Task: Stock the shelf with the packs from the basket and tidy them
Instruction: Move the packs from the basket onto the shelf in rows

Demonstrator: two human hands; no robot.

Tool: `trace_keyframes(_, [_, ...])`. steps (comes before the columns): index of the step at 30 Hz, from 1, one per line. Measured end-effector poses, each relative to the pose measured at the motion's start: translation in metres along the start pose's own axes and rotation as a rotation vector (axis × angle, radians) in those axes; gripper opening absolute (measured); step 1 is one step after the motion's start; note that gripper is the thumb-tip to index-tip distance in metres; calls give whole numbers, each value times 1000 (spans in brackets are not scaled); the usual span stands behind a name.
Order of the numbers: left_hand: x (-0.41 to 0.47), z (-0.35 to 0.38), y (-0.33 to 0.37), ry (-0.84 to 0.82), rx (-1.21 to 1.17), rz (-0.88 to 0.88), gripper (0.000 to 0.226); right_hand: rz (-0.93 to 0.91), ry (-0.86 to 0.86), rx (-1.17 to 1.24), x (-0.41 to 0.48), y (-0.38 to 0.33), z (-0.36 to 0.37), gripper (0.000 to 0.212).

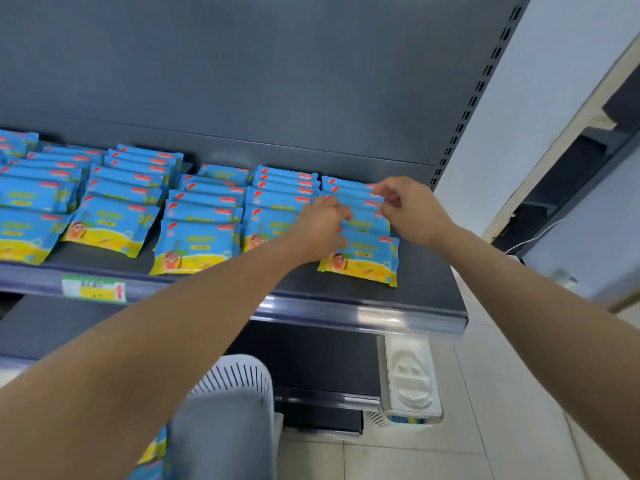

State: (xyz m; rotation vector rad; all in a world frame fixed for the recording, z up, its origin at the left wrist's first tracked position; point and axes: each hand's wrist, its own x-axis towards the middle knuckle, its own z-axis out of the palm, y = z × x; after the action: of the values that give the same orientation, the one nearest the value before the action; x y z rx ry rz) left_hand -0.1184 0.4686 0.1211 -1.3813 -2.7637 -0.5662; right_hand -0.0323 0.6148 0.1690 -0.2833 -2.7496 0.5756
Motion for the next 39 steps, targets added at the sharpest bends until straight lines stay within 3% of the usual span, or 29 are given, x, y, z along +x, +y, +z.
trace_keyframes(5, [-87, -40, -50, 188, -165, -37, 28, -148, -5, 31, -29, -66, 28, 24])
trace_keyframes(8, [-161, -51, -90, 179, -182, -165, 18, -264, -115, 57, -51, -119, 71, 23])
trace_keyframes(12, [-255, -41, -136, -18, -188, -370, 16, -402, -320, 24, -90, -181, 138, 22])
trace_keyframes(15, [-317, -15, -163, -223, -145, -487, 23, -402, -478, 3, -119, -207, 189, 23])
trace_keyframes(21, [-391, 48, -191, -591, -126, -590, 45, -338, -686, -91, -164, -225, 270, 30])
trace_keyframes(25, [-416, 93, -200, -827, -60, -561, 61, -290, -788, -130, -184, -221, 302, 30])
trace_keyframes(35, [-435, 134, -205, -872, 57, -535, 63, -245, -990, -164, -215, -210, 373, 31])
trace_keyframes(39, [-431, 141, -206, -900, 80, -521, 64, -259, -1072, -265, -219, -207, 399, 43])
